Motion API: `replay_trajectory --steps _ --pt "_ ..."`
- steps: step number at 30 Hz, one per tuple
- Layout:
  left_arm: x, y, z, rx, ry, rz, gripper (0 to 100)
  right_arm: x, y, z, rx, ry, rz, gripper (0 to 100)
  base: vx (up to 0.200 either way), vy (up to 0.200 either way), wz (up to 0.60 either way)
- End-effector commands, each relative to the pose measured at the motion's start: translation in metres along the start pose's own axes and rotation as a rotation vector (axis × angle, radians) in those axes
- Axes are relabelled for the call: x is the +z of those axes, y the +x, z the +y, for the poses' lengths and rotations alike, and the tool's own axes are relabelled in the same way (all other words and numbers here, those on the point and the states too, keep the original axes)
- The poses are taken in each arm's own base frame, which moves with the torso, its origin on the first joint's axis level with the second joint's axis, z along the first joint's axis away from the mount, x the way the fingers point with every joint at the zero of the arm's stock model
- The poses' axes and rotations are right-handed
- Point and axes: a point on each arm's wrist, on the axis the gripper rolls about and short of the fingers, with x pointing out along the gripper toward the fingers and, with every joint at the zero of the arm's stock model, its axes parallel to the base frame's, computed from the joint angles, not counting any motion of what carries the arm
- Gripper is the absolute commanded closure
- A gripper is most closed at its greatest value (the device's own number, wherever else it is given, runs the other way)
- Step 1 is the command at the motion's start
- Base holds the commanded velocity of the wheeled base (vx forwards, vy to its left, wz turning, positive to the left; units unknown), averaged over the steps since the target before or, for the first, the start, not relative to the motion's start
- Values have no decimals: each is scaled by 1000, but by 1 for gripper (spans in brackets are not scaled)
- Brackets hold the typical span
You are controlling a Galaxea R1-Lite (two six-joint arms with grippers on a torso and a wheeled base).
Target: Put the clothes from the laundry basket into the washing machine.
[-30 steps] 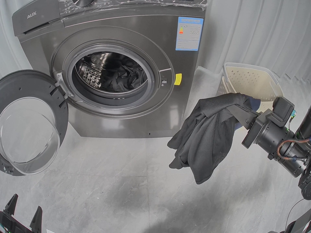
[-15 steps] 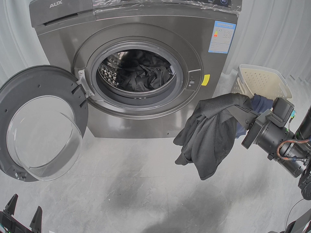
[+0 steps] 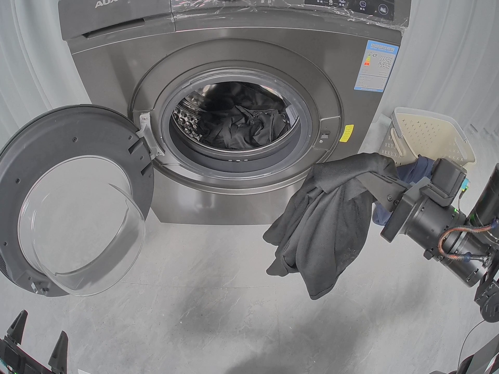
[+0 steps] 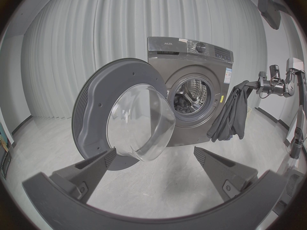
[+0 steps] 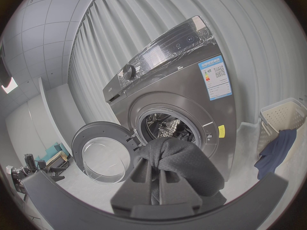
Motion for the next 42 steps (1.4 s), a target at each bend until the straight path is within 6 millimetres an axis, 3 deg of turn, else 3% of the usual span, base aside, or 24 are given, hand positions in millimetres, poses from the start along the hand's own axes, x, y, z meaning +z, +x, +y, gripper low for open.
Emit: replay_trajectory --steps 1,11,12,13,17,22,23,26,27,31,35,42 --pt "-5 0 0 1 3 0 0 -18 24 9 19 5 53 100 0 0 0" --pt "-2 -1 -1 -28 20 -26 0 -22 68 24 32 61 -30 100 0 0 0" --pt "3 -2 -1 -38 17 -52 0 -22 71 24 34 63 -40 100 0 0 0" --pt "30 -9 -2 -86 6 -155 0 -22 75 24 35 66 -63 100 0 0 0" --pt "57 -9 -4 -197 18 -154 0 -21 81 25 40 67 -81 100 0 0 0" --pt "66 29 -9 -476 -23 87 0 -28 90 26 41 68 -71 100 0 0 0" --pt "66 30 -9 -481 -24 93 0 -28 90 26 41 68 -71 100 0 0 0" --pt "79 65 -11 -586 -42 151 0 -28 99 26 41 68 -87 100 0 0 0" --pt "79 66 -11 -590 -43 156 0 -28 100 26 41 67 -89 100 0 0 0" --pt "83 106 -24 -720 -56 215 0 -29 113 26 41 68 -107 100 0 0 0" --pt "78 130 -39 -772 -56 264 0 -33 127 27 42 70 -121 100 0 0 0" --pt "76 161 -69 -791 -40 288 0 -22 141 34 65 80 -179 100 0 0 0"
